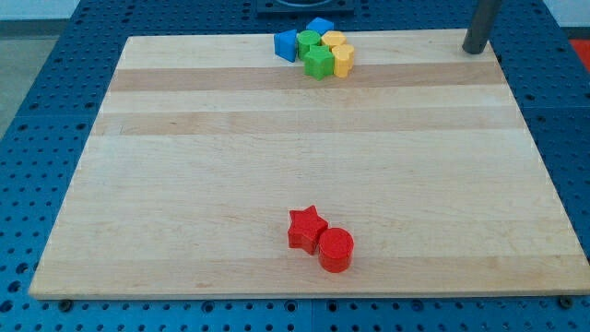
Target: Move the arm toward the right side of the blue cube
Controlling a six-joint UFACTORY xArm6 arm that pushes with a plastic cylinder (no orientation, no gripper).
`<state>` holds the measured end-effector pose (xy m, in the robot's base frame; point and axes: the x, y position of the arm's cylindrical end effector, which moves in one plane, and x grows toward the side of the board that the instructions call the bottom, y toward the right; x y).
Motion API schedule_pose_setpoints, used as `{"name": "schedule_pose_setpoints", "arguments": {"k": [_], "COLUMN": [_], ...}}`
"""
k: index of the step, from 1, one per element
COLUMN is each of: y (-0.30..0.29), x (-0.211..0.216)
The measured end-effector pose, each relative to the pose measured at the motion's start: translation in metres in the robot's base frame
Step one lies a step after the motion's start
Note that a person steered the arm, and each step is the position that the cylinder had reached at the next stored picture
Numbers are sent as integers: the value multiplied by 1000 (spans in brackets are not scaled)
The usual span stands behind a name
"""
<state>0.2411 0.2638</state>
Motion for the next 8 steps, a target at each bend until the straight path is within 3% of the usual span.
{"name": "schedule_pose_setpoints", "arguments": {"k": [5, 7, 8], "y": [-9, -104, -132], "x": [13, -49, -50]}}
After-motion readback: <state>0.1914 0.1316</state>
